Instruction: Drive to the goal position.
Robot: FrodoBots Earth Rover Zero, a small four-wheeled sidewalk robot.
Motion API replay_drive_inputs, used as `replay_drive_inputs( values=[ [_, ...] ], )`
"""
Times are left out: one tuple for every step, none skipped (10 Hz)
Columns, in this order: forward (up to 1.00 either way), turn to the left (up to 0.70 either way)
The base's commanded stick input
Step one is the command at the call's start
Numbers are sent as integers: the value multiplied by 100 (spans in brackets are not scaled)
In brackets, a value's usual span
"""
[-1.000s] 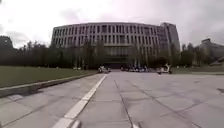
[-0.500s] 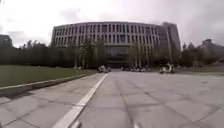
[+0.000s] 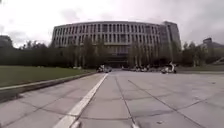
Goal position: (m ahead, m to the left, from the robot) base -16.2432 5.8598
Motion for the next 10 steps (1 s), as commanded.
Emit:
replay_drive_inputs(
  values=[
    [70, 0],
    [70, 0],
    [70, 0],
    [70, 0],
    [70, 0],
    [70, 0],
    [70, 0],
    [70, 0],
    [70, 0],
    [70, 0]
  ],
)
